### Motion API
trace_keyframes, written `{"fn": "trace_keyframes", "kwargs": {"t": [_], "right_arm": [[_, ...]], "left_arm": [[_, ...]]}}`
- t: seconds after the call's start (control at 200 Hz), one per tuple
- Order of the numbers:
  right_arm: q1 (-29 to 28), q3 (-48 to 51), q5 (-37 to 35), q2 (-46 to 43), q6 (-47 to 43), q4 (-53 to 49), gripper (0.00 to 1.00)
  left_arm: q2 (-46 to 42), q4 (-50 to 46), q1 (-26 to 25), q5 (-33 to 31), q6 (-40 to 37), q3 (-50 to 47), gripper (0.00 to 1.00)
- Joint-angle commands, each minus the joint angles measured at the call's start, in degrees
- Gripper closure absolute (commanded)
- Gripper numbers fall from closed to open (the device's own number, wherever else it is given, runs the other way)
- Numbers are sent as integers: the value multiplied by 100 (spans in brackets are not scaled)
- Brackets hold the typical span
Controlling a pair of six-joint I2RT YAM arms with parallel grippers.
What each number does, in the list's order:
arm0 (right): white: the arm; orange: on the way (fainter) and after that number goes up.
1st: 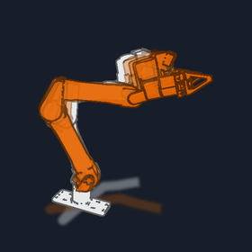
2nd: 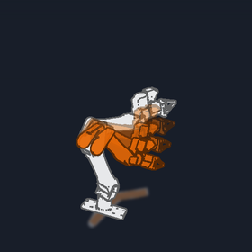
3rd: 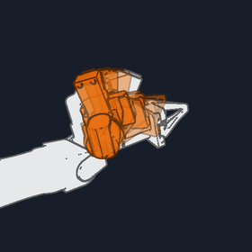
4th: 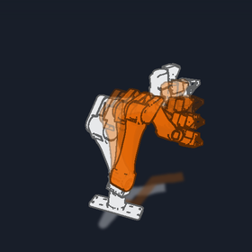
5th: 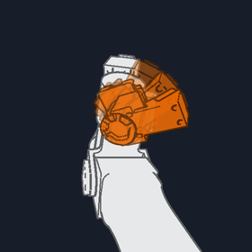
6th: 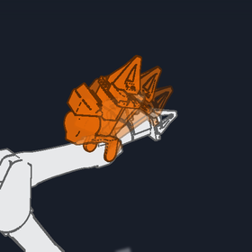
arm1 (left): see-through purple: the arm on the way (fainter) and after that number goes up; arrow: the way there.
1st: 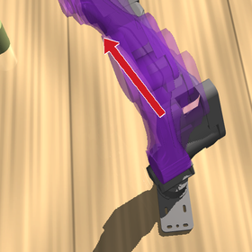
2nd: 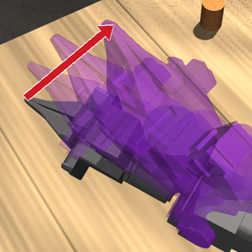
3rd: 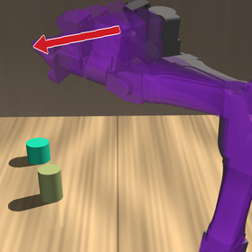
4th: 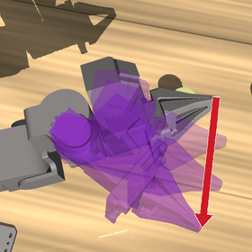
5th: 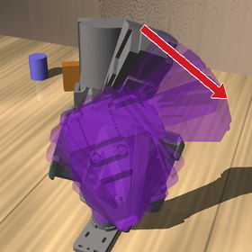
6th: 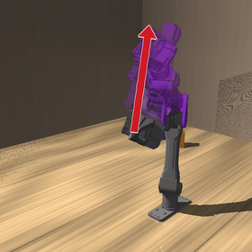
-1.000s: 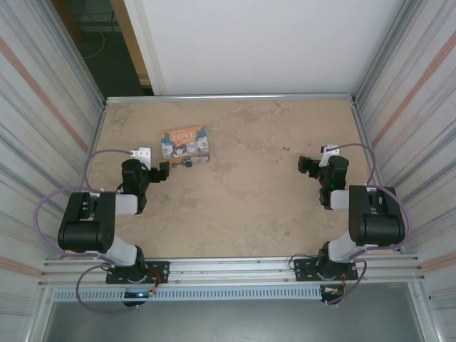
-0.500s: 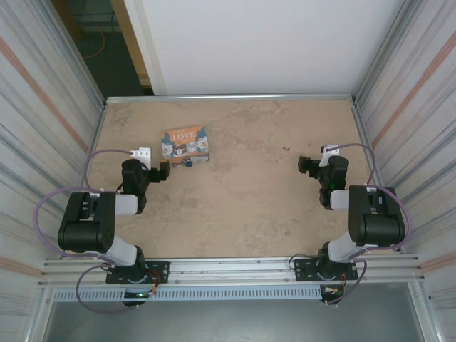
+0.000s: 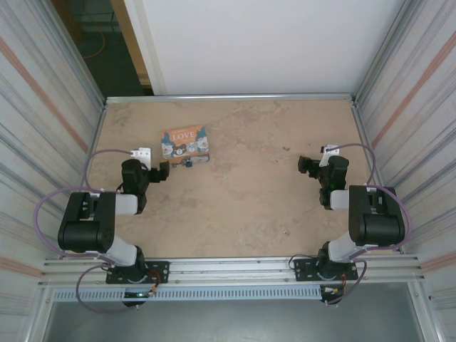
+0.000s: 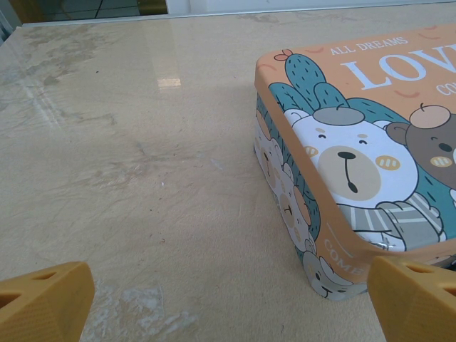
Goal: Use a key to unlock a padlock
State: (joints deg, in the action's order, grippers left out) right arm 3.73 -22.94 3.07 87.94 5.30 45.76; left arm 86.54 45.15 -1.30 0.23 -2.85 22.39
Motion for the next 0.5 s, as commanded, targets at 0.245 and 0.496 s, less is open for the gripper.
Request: {"fn": "trace_keyframes", "kwargs": {"t": [0.245,0.496], "right_arm": [[-44,-75,-131,-212,-9,-224,1],[-47,-28,-258,-1300,156,-1135,1]], "left_arm": [[-418,-208,-47,-14,-137,64,1],[-1525,-1573,-356,-544,-165,380,1]]}}
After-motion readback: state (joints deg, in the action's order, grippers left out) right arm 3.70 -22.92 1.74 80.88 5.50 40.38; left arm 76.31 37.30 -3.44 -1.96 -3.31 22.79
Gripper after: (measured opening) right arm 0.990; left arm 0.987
